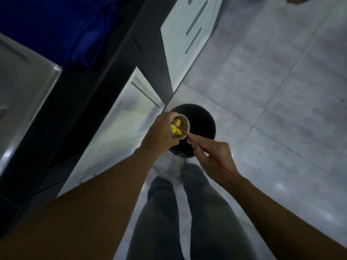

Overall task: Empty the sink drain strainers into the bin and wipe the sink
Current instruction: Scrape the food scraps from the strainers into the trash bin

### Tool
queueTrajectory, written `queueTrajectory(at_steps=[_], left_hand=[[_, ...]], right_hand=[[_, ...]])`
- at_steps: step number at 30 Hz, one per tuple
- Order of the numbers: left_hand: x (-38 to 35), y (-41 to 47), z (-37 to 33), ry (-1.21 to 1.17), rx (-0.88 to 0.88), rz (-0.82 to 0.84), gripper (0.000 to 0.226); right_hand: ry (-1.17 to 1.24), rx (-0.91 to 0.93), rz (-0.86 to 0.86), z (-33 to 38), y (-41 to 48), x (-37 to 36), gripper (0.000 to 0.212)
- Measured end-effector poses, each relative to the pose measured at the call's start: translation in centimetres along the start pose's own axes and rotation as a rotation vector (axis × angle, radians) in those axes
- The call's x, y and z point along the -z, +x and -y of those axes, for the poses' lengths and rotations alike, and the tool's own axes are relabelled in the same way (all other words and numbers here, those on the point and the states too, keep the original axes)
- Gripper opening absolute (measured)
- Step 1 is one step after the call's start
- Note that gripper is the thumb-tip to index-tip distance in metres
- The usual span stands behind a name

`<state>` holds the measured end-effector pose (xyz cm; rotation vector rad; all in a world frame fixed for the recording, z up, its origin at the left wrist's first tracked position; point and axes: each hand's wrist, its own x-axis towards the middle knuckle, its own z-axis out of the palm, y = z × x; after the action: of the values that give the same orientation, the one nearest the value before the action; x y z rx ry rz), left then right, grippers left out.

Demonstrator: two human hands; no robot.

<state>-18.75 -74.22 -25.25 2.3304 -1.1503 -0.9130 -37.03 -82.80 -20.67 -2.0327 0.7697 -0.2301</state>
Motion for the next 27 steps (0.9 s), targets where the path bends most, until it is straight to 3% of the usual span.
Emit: queueTrajectory(at_steps=[8,27], left_hand=[[-2.7,1.7,0.4,0.056,0.022,0.025,0.079],[-6.8,3.1,0.0,0.14,0.076,0.002,0.074]], right_hand=[[-0.054,-0.146,-0.077,-2.3,-0.5,-1.5,0.028],[-0.001,-0.215,-0.107,-5.3,-0.4,-3.7,0.022]])
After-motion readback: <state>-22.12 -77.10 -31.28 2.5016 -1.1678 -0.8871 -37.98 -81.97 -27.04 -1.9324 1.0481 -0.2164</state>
